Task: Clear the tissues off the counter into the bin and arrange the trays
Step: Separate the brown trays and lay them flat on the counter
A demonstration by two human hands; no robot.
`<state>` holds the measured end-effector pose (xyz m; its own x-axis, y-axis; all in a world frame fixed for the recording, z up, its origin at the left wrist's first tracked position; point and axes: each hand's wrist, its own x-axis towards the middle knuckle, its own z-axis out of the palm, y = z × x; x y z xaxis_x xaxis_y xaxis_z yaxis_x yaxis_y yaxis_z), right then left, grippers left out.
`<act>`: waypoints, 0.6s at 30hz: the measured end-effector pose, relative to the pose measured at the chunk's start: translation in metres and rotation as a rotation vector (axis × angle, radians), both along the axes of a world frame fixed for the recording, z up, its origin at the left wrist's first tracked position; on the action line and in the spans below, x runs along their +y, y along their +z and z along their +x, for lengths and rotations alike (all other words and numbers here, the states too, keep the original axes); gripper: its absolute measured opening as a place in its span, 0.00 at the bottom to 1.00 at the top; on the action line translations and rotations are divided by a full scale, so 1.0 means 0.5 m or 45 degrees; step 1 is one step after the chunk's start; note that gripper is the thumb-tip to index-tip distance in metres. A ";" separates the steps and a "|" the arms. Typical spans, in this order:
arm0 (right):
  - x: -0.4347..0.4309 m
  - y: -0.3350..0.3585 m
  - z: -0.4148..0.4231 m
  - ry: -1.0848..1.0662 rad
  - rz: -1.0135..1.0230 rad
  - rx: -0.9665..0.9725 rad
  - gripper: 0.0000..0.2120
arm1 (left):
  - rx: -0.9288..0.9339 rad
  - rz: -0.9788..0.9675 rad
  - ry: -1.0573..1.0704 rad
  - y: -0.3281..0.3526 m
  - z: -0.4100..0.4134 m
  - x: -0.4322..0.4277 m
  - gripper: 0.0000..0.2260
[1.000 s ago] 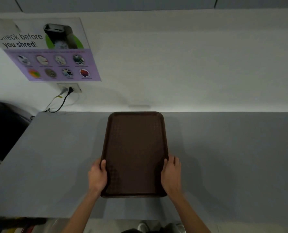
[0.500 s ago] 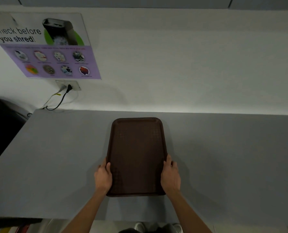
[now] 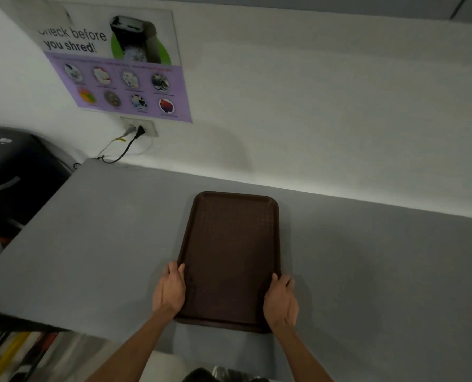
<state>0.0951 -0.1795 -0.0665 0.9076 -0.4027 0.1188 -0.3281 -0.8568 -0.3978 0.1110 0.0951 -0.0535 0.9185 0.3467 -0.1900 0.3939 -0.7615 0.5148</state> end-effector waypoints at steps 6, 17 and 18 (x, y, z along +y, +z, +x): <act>0.107 0.003 -0.001 0.036 0.100 0.045 0.18 | -0.037 0.009 0.044 -0.004 -0.025 0.112 0.13; 0.497 0.001 0.029 0.029 0.125 0.104 0.12 | -0.067 0.043 -0.003 0.001 0.020 0.497 0.13; 0.538 -0.002 0.026 0.019 0.129 0.128 0.13 | -0.054 0.062 -0.013 0.002 0.021 0.535 0.13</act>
